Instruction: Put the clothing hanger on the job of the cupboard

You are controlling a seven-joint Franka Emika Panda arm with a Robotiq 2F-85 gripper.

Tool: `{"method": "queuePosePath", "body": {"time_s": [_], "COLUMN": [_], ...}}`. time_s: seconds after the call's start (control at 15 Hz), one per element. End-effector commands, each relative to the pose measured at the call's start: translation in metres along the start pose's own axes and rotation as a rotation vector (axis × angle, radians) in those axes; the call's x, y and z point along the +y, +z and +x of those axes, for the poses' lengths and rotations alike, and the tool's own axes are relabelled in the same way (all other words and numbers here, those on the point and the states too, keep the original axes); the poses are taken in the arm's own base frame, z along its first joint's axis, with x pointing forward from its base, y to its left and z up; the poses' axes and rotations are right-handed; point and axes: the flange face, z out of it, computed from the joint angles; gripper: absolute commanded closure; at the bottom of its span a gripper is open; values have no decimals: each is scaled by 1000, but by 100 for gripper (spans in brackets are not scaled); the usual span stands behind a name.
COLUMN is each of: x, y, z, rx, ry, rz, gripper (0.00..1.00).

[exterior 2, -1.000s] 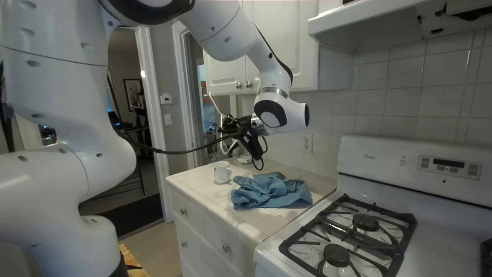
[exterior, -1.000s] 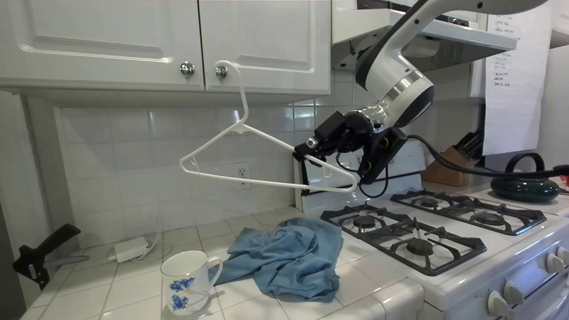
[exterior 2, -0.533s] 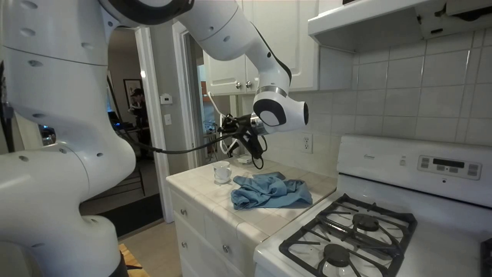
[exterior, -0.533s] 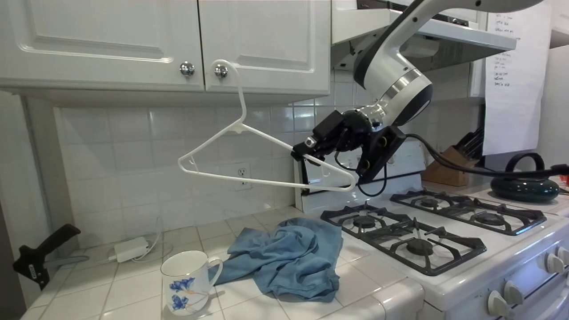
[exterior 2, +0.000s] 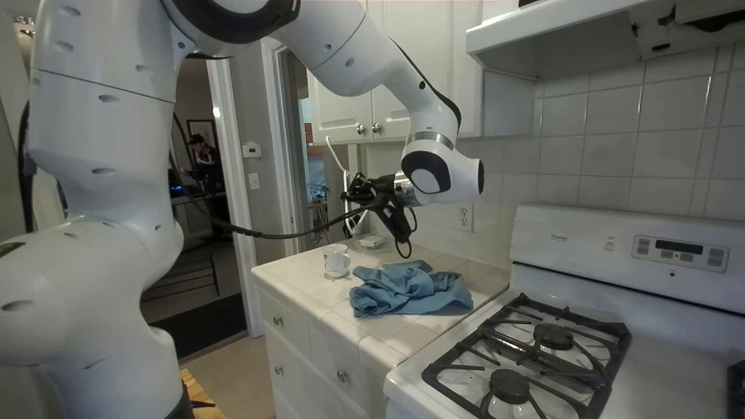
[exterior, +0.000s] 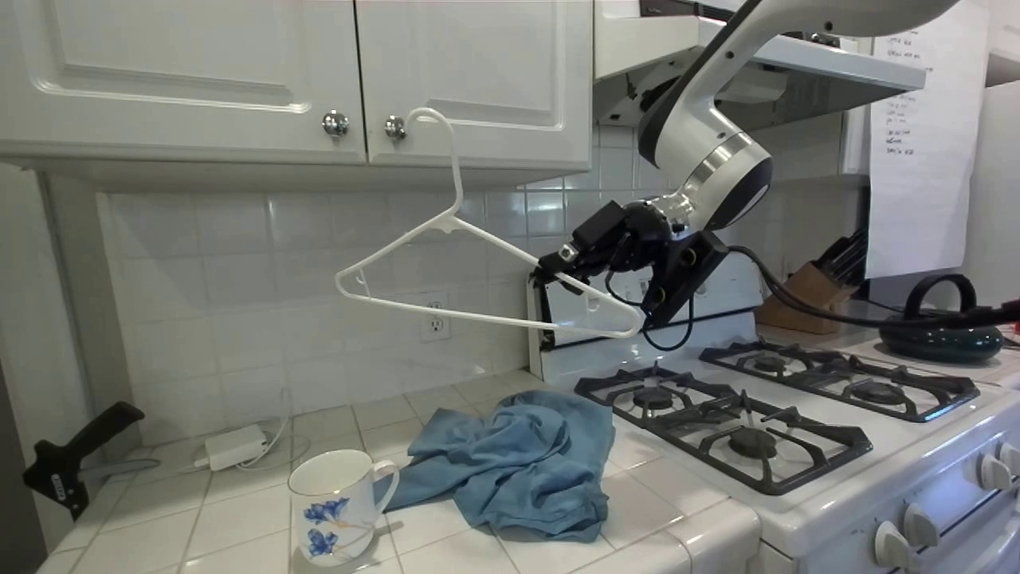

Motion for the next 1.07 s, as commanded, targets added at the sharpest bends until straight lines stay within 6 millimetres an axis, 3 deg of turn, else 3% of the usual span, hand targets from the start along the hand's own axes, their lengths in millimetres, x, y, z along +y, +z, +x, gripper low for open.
{"method": "queuePosePath", "body": {"time_s": [0.0, 0.47, 1.0], "x": [1, 10, 30], "y": [-16, -38, -33], "z": [18, 43, 52], "rx": [37, 149, 225], "ry": [-53, -68, 69], "rz": [43, 109, 380], "gripper": [98, 98, 98]}}
